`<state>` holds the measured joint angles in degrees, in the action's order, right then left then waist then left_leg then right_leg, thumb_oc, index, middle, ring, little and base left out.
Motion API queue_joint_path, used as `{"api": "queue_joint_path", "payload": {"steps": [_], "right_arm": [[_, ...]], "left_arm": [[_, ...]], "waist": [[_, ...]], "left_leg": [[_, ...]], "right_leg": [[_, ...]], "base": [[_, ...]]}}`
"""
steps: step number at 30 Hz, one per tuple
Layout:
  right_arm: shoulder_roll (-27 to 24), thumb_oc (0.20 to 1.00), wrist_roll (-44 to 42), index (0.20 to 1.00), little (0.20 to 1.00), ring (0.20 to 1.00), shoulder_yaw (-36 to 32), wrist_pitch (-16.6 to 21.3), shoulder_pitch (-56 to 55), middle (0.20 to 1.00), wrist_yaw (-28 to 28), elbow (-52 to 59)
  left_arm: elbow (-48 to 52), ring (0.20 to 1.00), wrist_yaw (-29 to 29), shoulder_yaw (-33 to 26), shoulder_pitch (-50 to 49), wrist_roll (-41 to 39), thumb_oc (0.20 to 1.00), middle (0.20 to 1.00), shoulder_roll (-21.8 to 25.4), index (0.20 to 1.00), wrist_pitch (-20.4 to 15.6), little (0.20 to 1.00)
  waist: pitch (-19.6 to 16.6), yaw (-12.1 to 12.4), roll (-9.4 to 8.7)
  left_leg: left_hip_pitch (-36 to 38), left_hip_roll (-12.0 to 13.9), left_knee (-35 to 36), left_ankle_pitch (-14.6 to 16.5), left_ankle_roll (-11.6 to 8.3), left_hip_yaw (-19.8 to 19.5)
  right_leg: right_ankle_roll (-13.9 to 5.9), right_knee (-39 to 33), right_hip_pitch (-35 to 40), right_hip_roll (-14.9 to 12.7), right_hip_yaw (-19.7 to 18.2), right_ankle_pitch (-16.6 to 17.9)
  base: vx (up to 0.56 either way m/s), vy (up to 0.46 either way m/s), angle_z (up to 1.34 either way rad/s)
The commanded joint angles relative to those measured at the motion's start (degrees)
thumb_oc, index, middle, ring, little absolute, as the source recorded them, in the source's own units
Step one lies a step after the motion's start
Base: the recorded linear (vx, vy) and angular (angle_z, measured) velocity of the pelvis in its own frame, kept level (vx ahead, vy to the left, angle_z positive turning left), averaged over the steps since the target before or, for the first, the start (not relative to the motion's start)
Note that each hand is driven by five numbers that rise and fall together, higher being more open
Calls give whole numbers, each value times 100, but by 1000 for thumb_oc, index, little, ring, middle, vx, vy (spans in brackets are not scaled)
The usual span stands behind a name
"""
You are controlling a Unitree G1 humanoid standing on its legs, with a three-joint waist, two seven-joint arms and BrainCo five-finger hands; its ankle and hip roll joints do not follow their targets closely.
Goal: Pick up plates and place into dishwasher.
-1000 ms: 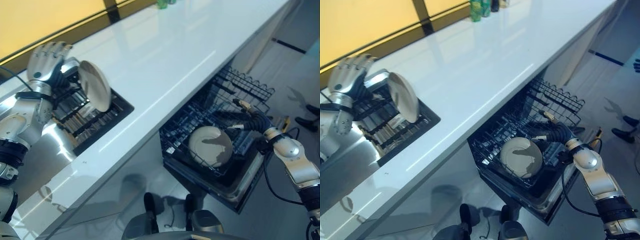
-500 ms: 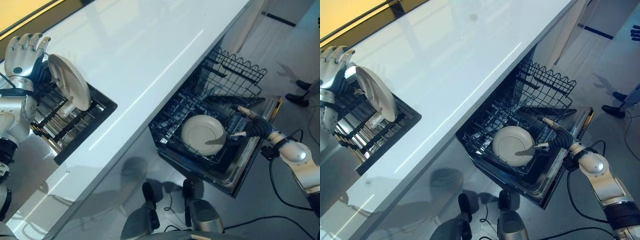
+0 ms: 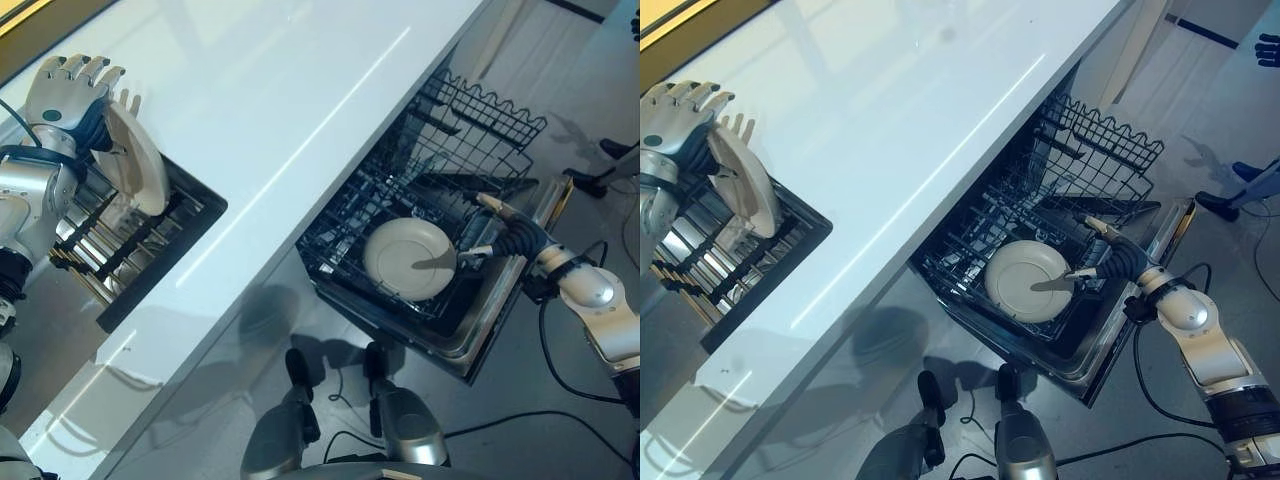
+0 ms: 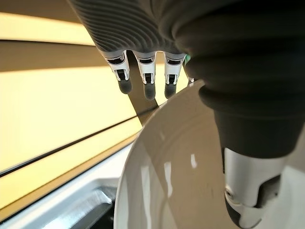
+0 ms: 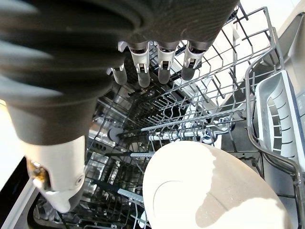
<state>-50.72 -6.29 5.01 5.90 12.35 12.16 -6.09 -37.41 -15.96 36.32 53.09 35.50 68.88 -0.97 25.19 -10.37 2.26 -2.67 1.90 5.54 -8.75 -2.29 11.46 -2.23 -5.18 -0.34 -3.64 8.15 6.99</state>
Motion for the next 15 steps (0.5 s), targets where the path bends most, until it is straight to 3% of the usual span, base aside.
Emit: {"api": "queue_joint_path", "payload": {"steps": [1, 2, 15], "right_arm": [[-508, 1000, -227, 1000, 1000, 1000, -111, 219, 624, 1000, -144, 212], [-504, 1000, -223, 1000, 1000, 1000, -87, 225, 648, 1000, -169, 207], [-549, 1000, -188, 1000, 1000, 1000, -166, 338, 572, 1000, -142, 447]], "left_arm": [[-380, 464, 290, 194, 753, 9, 464, 464, 399, 464, -121, 464], [-414, 200, 380, 238, 792, -4, 200, 200, 381, 200, -148, 200], [-466, 200, 1458, 298, 854, -126, 200, 200, 510, 200, -317, 200]], "waist": [[19, -31, 0], [20, -31, 0], [-139, 24, 67]], "left_leg": [[174, -448, -74, 988, 152, 247], [168, -449, -75, 986, 150, 243], [277, -476, -57, 1010, 157, 144]], "right_leg": [[-515, 468, -608, 22, -101, -464], [-514, 470, -614, 26, -105, -465], [-518, 424, -448, 21, -17, -495]], "base": [[-25, 12, -5], [-21, 2, -3], [1, -13, 0]]}}
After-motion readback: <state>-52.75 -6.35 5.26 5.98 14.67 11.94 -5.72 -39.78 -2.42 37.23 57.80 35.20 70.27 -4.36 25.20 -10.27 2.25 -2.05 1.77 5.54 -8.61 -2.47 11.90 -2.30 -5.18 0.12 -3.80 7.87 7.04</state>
